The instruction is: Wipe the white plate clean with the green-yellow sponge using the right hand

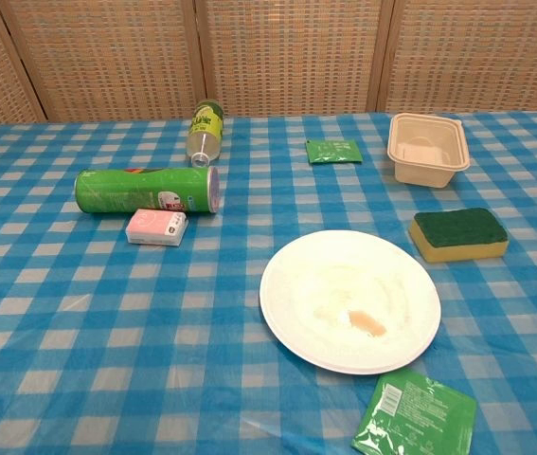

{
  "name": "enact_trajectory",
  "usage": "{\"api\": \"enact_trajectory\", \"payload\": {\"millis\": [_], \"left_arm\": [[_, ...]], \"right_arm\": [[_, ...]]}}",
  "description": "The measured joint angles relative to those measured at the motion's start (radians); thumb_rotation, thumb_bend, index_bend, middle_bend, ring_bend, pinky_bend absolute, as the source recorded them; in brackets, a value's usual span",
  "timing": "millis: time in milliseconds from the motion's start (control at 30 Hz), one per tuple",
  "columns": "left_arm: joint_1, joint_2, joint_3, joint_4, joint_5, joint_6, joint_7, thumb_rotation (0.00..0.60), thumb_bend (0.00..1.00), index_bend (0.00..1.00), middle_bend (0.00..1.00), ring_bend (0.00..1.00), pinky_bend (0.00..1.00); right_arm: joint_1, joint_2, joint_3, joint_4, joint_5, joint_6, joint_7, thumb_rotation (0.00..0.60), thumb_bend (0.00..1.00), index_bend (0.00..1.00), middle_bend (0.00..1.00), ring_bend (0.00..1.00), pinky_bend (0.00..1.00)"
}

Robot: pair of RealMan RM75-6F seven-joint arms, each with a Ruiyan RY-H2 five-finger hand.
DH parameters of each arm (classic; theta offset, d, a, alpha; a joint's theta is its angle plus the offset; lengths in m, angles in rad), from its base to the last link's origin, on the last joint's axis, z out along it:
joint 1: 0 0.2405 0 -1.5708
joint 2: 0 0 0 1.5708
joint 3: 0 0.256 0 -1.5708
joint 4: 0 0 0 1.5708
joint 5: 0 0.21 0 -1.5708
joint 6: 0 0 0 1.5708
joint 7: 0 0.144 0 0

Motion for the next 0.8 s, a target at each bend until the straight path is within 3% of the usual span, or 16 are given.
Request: {"api": "enact_trajectory", "payload": {"millis": [267, 467, 667, 800], "left_arm": [[0.000, -0.003, -0.004, 0.003, -0.008, 0.000, -0.002, 0.600, 0.00, 0.00, 0.00, 0.00, 0.00], [-0.011, -0.009, -0.017, 0.012, -0.031, -0.016, -0.004, 0.600, 0.00, 0.00, 0.00, 0.00, 0.00], [-0.028, -0.016, -0.041, 0.020, -0.085, -0.045, -0.003, 0.600, 0.00, 0.00, 0.00, 0.00, 0.00], [-0.042, -0.022, -0.056, 0.030, -0.133, -0.077, 0.000, 0.600, 0.00, 0.00, 0.00, 0.00, 0.00]], "right_arm": [[0.005, -0.002, 0.002, -0.006, 0.023, -0.029, 0.003, 0.600, 0.00, 0.00, 0.00, 0.00, 0.00], [0.055, 0.004, 0.009, -0.009, 0.028, -0.114, 0.011, 0.600, 0.00, 0.03, 0.00, 0.00, 0.00], [0.192, 0.021, 0.046, -0.017, 0.042, -0.319, 0.017, 0.600, 0.00, 0.09, 0.05, 0.00, 0.00], [0.328, 0.016, 0.086, -0.017, 0.068, -0.502, 0.025, 0.600, 0.00, 0.12, 0.11, 0.05, 0.13]]}}
